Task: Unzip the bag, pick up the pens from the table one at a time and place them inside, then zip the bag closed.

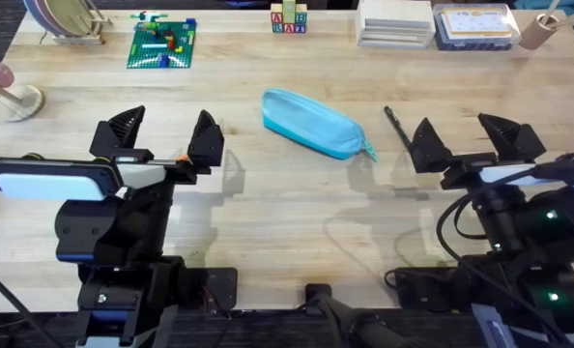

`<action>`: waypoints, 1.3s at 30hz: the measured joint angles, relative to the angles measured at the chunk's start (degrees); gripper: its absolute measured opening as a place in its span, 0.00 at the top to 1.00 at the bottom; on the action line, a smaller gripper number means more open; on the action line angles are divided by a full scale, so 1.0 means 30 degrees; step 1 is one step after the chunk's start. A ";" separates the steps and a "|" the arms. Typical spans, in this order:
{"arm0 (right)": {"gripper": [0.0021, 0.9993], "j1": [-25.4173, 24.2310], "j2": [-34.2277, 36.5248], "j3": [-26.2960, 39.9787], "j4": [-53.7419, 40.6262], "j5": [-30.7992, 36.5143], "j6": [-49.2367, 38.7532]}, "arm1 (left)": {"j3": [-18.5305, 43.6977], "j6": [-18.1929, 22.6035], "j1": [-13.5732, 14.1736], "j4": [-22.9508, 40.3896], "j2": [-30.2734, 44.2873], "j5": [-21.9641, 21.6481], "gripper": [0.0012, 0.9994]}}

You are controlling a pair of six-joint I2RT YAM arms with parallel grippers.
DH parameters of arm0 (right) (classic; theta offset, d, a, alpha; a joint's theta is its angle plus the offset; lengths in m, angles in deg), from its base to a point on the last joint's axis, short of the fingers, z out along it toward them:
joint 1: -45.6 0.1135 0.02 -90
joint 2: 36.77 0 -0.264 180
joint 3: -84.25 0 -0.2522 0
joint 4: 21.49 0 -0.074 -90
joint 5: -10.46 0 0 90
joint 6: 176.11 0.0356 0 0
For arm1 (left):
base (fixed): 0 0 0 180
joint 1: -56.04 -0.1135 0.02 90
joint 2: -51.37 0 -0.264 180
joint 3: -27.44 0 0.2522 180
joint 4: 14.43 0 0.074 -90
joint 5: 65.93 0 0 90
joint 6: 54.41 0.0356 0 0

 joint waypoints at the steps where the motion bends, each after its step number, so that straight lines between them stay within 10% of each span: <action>1: 0.00 0.0000 0.0000 0.0000 0.0000 0.0000 0.0000 | 0.0000 0.0000 0.0000 0.0000 0.0000 0.0000 0.01; 27: 0.00 0.0000 0.0000 -0.0007 0.0323 -0.0058 0.0000 | 0.0008 0.0015 0.0000 0.0016 0.0000 0.0000 0.01; 39: 0.00 0.0000 0.0029 0.1901 0.0167 -0.0117 0.0006 | 0.3728 0.0392 0.0000 0.5453 0.0040 -0.0100 0.01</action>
